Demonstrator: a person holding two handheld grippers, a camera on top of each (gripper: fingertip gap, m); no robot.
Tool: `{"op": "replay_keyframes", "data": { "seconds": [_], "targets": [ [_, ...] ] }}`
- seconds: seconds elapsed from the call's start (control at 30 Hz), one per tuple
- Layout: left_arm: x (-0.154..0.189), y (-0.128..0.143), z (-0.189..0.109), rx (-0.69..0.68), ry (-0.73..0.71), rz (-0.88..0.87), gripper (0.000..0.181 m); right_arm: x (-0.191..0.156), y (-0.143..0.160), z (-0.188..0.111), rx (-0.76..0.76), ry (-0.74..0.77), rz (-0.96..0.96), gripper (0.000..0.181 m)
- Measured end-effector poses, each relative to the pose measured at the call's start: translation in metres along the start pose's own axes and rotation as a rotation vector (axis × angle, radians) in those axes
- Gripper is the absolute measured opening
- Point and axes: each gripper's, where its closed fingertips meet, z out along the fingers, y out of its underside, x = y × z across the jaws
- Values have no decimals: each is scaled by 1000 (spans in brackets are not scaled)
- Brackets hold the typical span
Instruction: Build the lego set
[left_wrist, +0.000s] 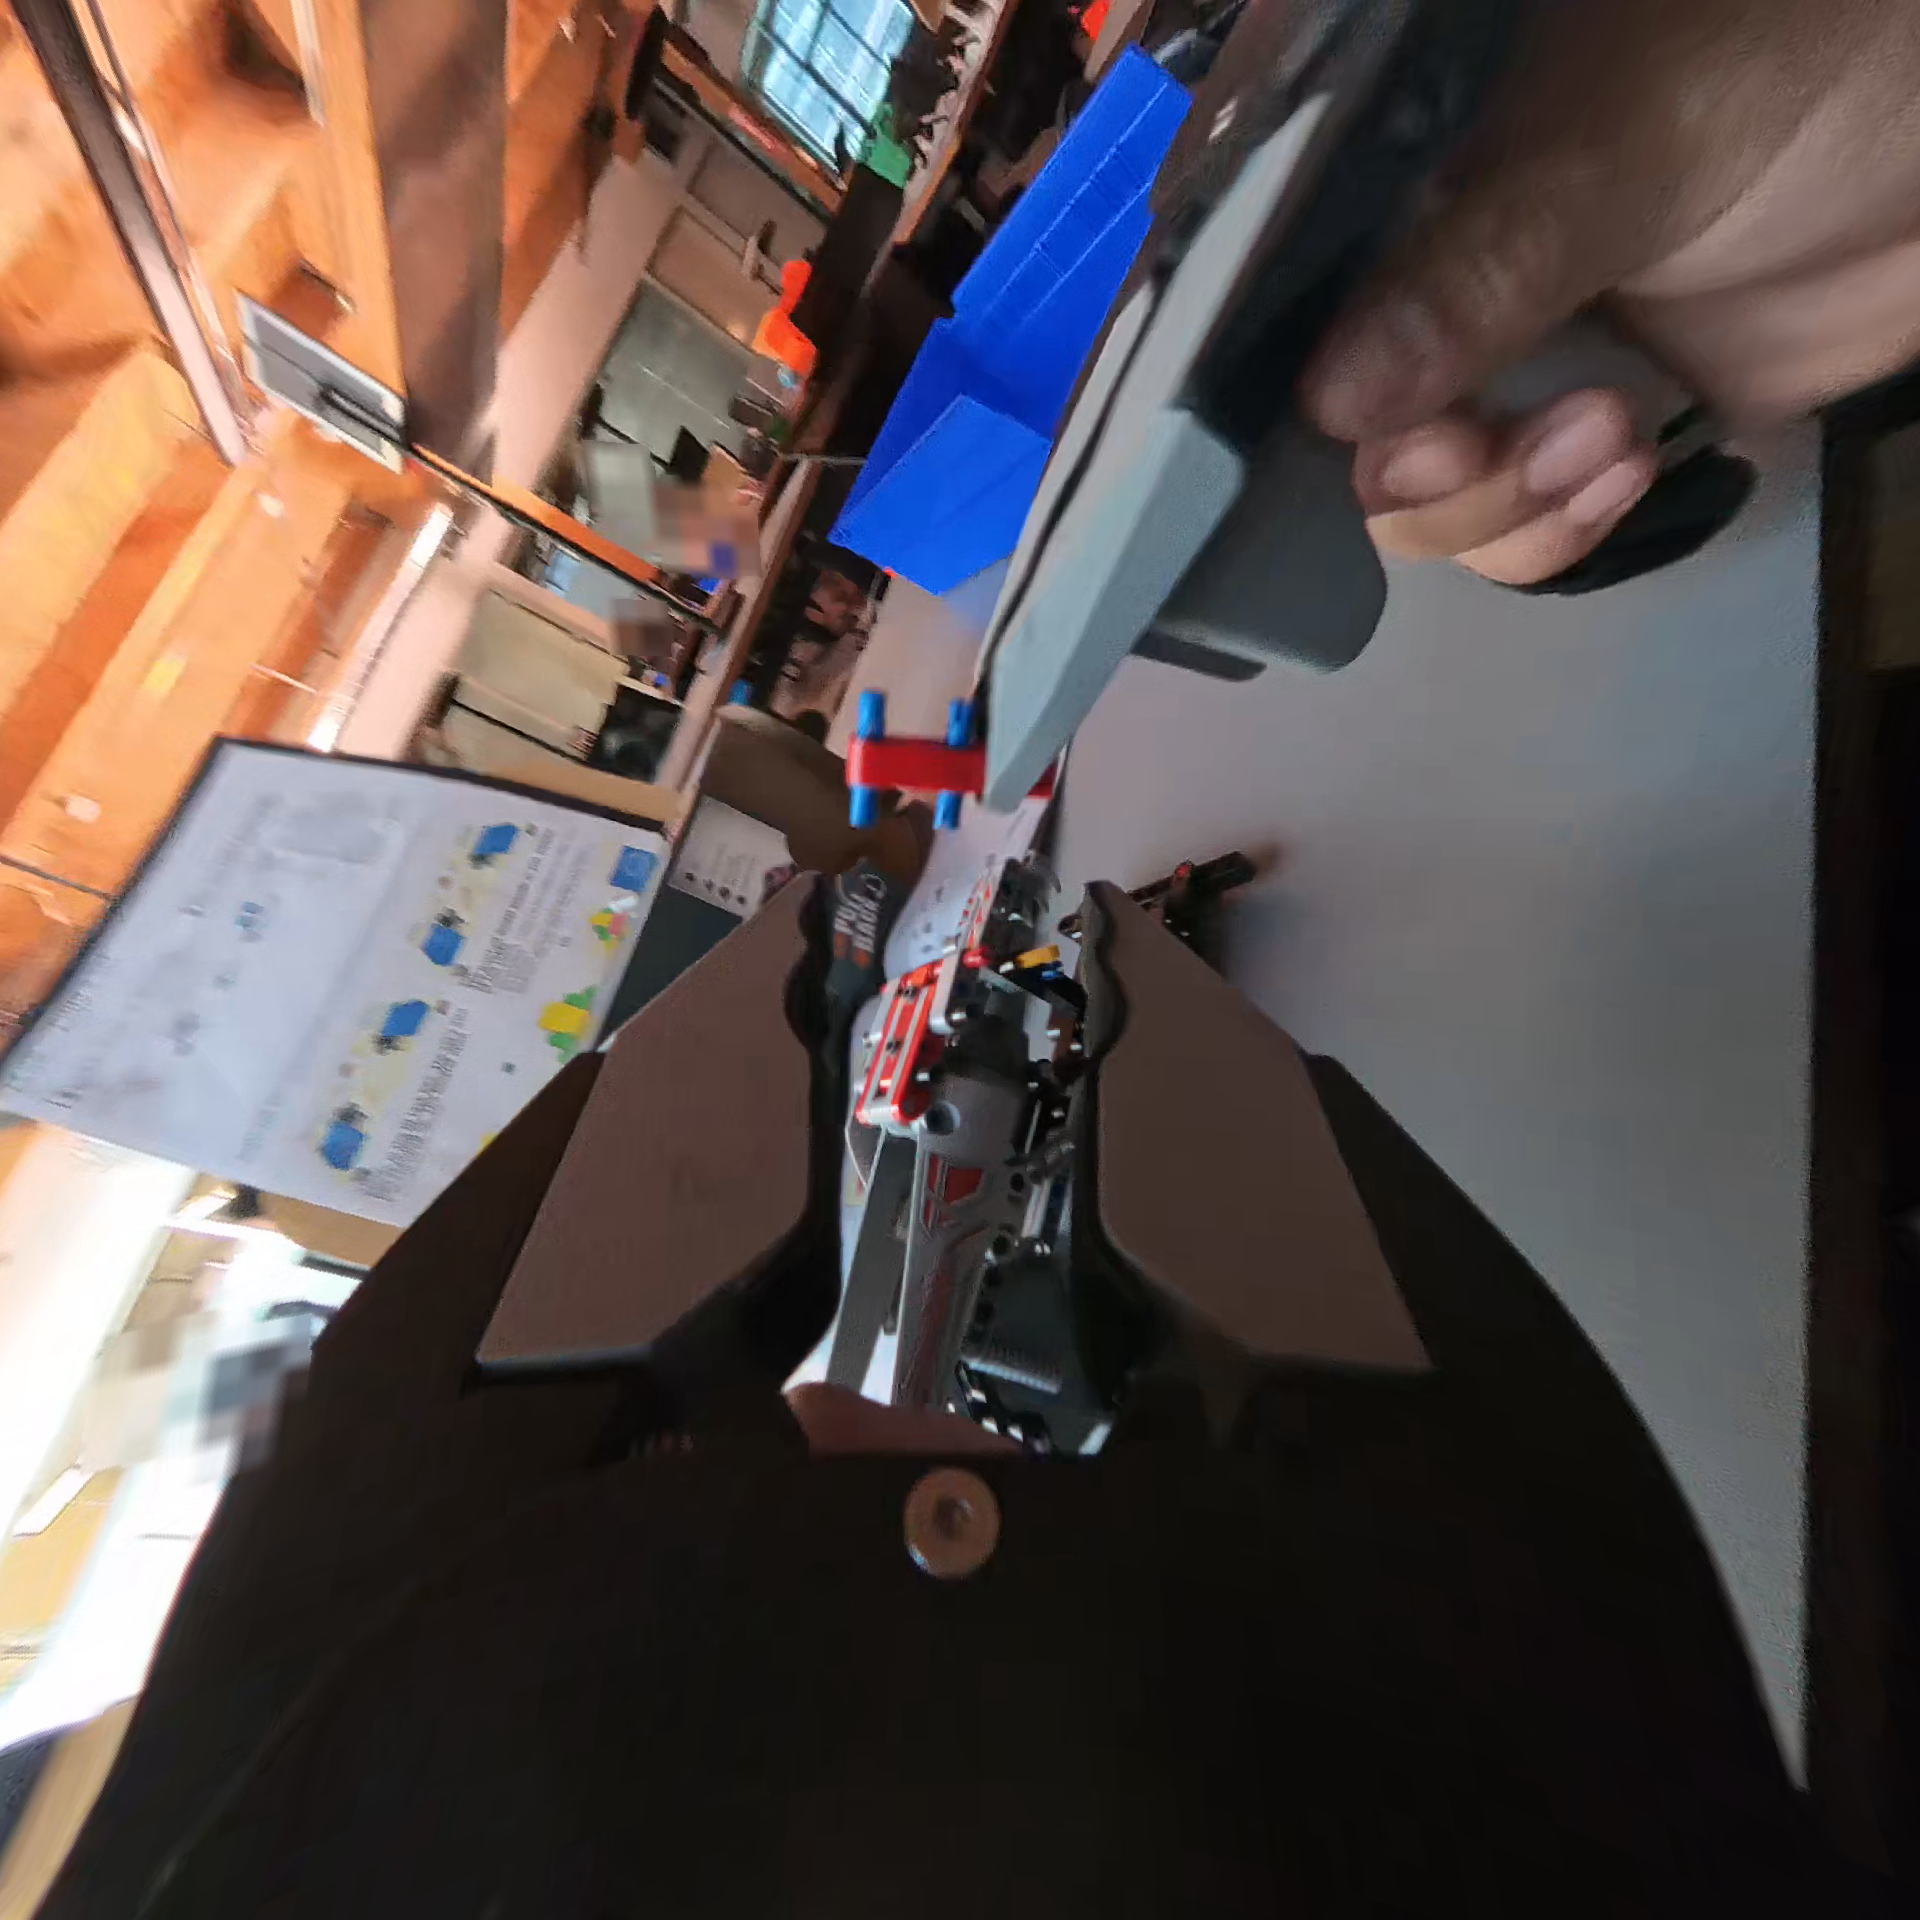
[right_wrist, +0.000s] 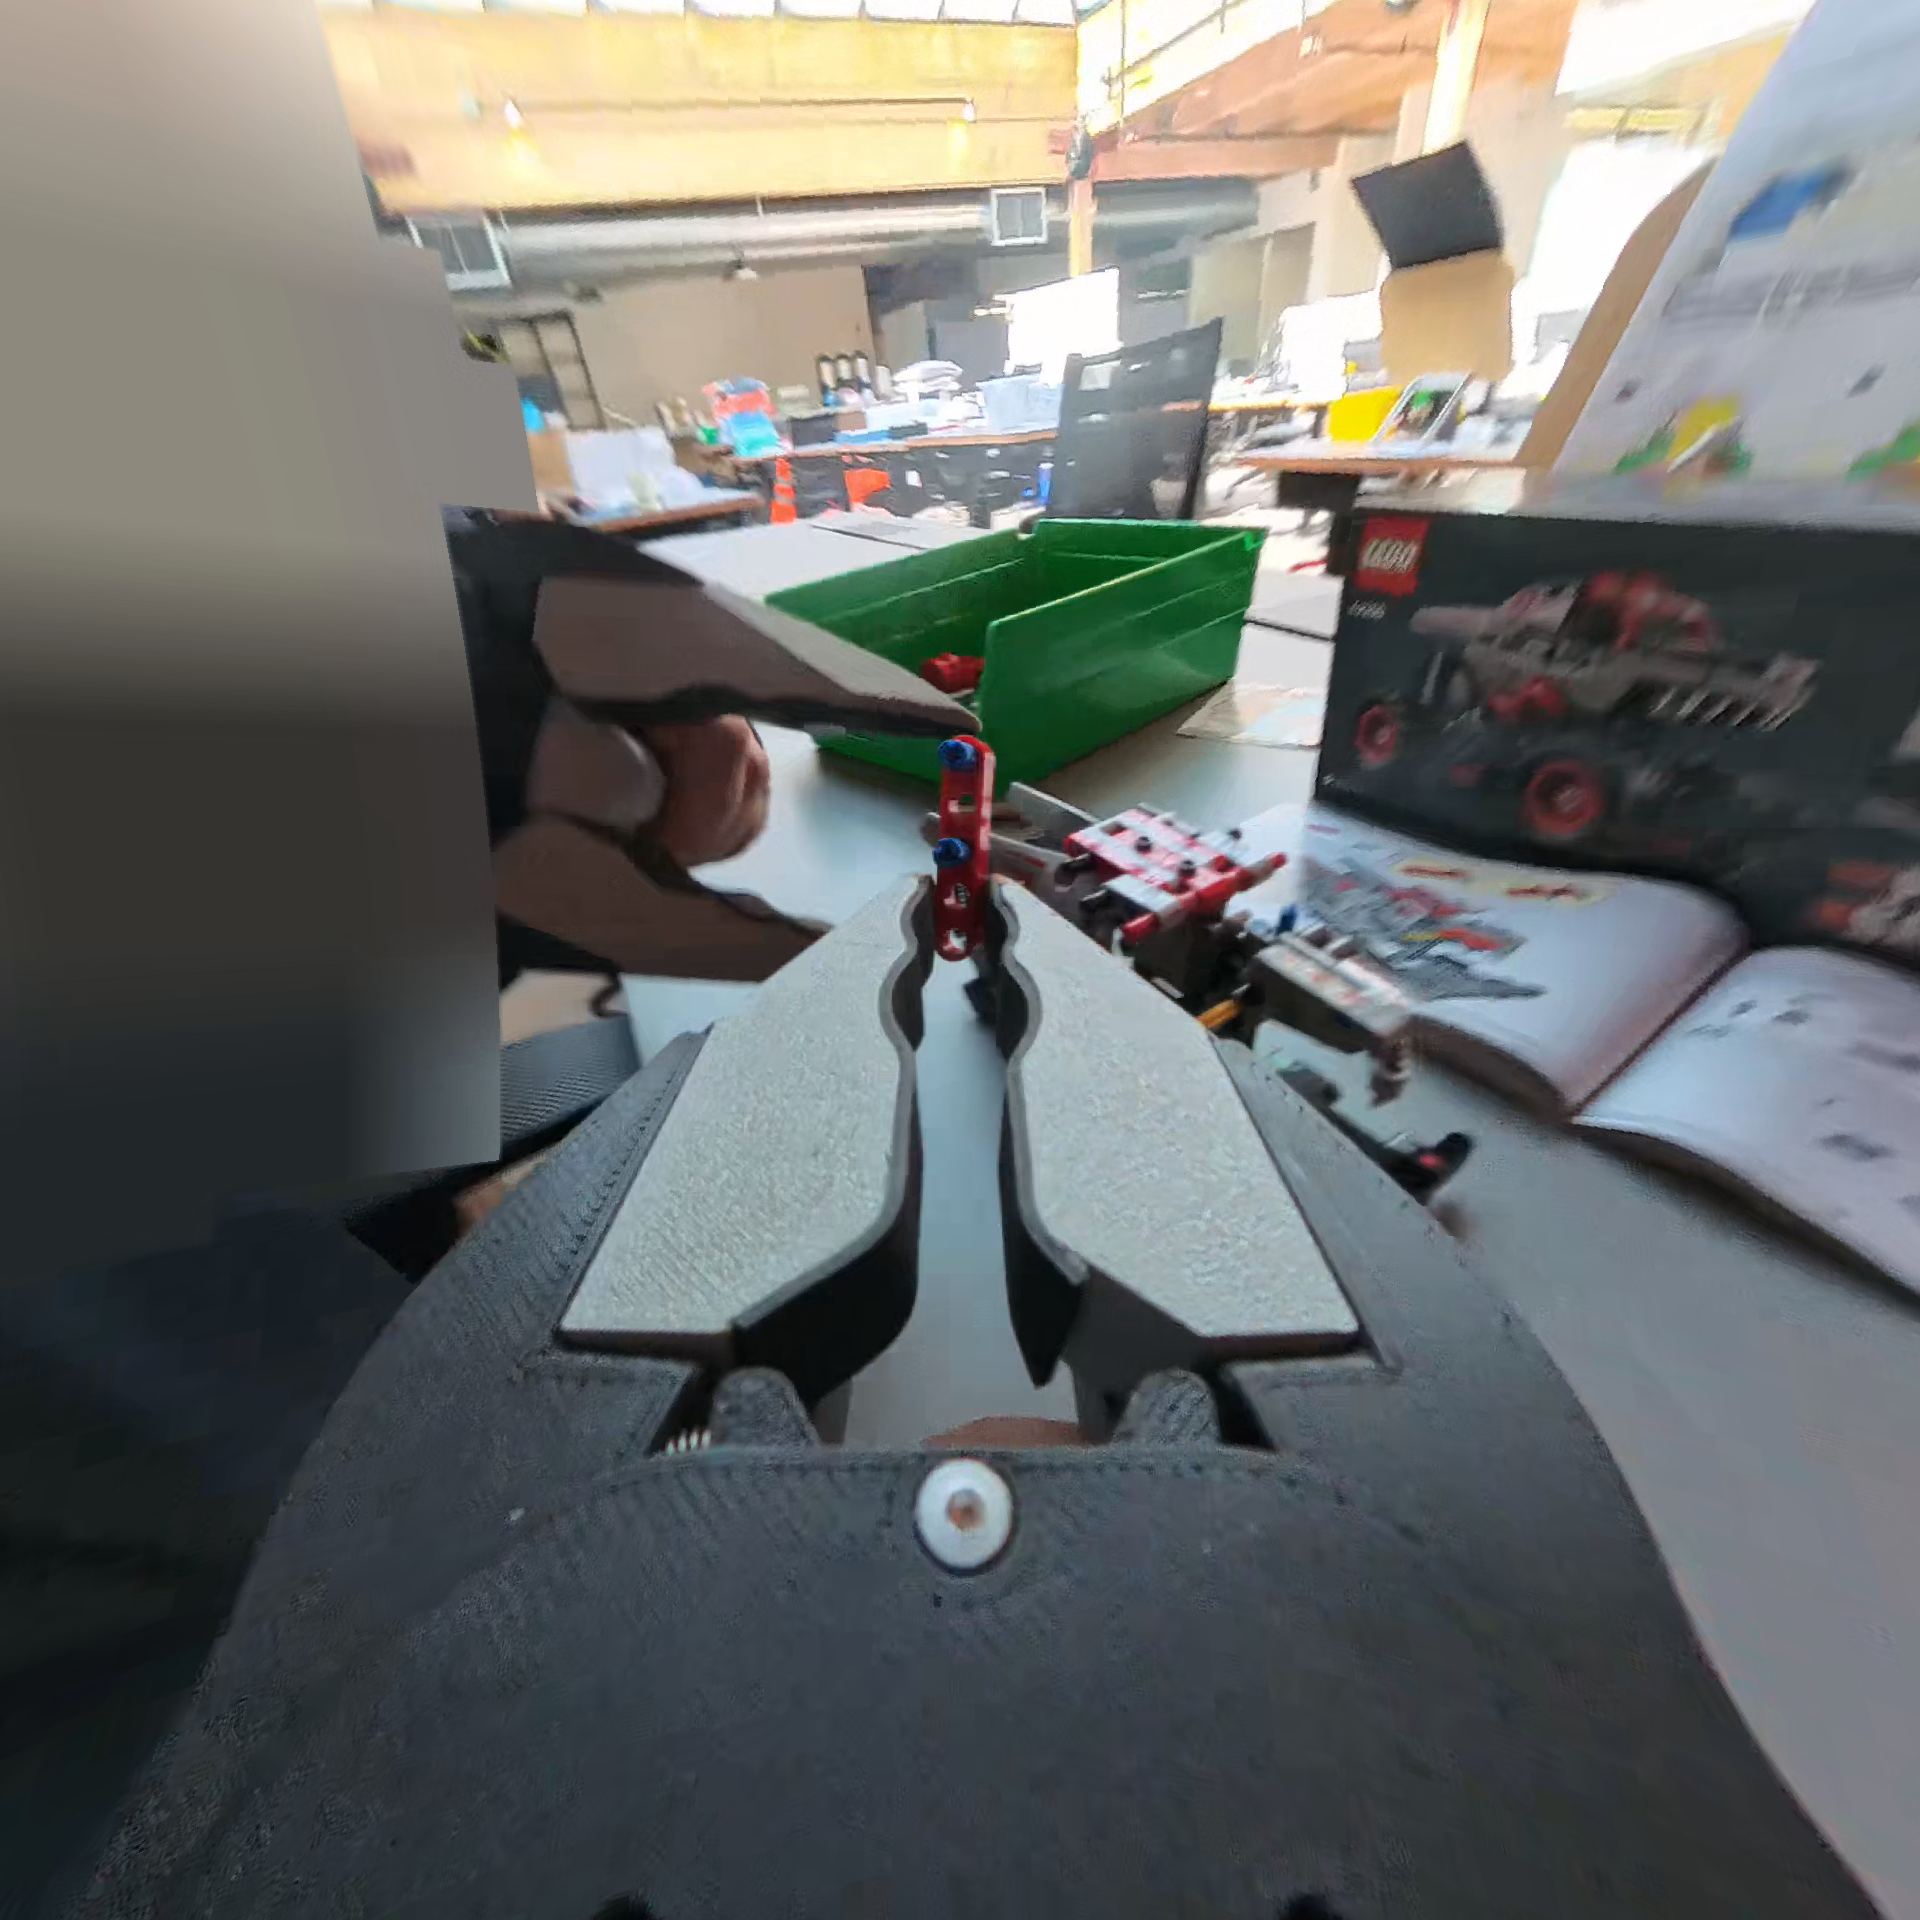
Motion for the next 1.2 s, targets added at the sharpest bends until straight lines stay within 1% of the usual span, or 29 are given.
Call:
{"op": "replay_keyframes", "data": {
  "seconds": [0.07, 0.17, 0.23, 0.27, 0.33, 0.37, 0.47, 0.6, 0.7, 0.8, 0.87, 0.93, 1.0, 1.1, 1.2],
  "targets": [
    [4, -5, 3, 28, -66, 88, 47, 0, 5, 4, -1, -37, 127, 6],
    [7, -5, 8, 30, -106, 169, 51, -4, 13, 8, -21, -81, 210, 5],
    [6, 0, 11, 7, -104, 156, 60, -6, 15, 9, -28, -87, 218, 5],
    [7, 1, 12, 7, -84, 145, 58, -6, 16, 10, -29, -84, 218, 5],
    [10, -2, 9, 38, -62, 124, 40, -5, 17, 10, -32, -81, 223, 5],
    [10, -4, 8, 53, -59, 113, 37, -5, 18, 11, -39, -82, 224, 5],
    [12, 0, 10, 41, -38, 79, 37, -4, 21, 13, -52, -82, 232, 5],
    [17, 6, 10, 40, 3, 102, 37, -6, 28, 16, -90, -100, 227, 5],
    [17, 3, 5, 79, 57, 67, 37, -13, 26, 13, -108, -179, 212, 7],
    [12, 1, -2, 124, 120, -16, 37, -18, 16, 3, -104, -280, 172, 19],
    [9, -3, -9, 181, 195, -118, 38, -18, 7, -10, -96, -342, 62, 26],
    [14, -12, -20, 268, 352, -260, 38, -15, 2, -22, -117, -360, -112, 26],
    [22, -22, -35, 346, 536, -377, 37, -16, 1, -28, -178, -358, -300, 27],
    [25, -29, -46, 408, 700, -470, 38, -35, 3, -29, -264, -374, -631, 30],
    [34, -31, -54, 422, 852, -511, 37, -45, 8, -19, -335, -303, -1001, 30]
  ]
}}
